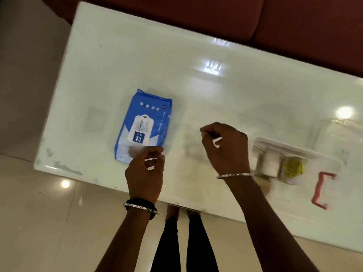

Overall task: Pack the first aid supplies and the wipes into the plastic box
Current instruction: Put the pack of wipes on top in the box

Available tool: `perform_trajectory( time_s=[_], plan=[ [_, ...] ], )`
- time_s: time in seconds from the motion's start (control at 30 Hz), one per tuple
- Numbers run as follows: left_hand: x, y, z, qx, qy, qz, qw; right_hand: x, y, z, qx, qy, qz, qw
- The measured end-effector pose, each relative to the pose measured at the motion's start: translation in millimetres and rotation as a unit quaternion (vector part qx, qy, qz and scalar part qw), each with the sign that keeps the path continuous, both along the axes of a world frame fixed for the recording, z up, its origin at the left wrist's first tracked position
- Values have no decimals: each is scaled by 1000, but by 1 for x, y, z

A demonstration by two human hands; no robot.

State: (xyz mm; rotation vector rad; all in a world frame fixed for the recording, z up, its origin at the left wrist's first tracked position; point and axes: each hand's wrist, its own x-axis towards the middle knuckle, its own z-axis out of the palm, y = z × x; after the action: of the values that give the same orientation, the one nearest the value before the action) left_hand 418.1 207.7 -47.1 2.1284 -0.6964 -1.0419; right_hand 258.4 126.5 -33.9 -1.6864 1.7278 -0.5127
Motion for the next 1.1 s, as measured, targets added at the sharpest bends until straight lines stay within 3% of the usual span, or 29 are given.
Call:
perform_trajectory(
  time_s=[0.17,0.27,0.37,0.53,0.67,0.83,0.93,1.1],
  plan=[
    [36,17,-21,51,40,194,979,62,-29,-33,21,-24,47,998],
    [56,27,-38,87,139,328,930,88,-50,-48,41,-18,70,997],
    [70,27,-49,114,249,387,880,106,-75,-61,86,-13,68,994],
    [76,21,-53,123,367,370,844,129,-103,-78,160,-3,68,985],
    [76,11,-54,104,380,343,853,136,-109,-83,209,-11,68,976],
    [77,13,-53,48,369,316,873,117,-104,-80,289,-86,19,953],
    [82,20,-54,16,378,301,875,100,-84,-69,369,-172,-76,910],
    [85,32,-53,-31,390,245,887,49,-36,-48,430,-374,-207,795]
  ],
)
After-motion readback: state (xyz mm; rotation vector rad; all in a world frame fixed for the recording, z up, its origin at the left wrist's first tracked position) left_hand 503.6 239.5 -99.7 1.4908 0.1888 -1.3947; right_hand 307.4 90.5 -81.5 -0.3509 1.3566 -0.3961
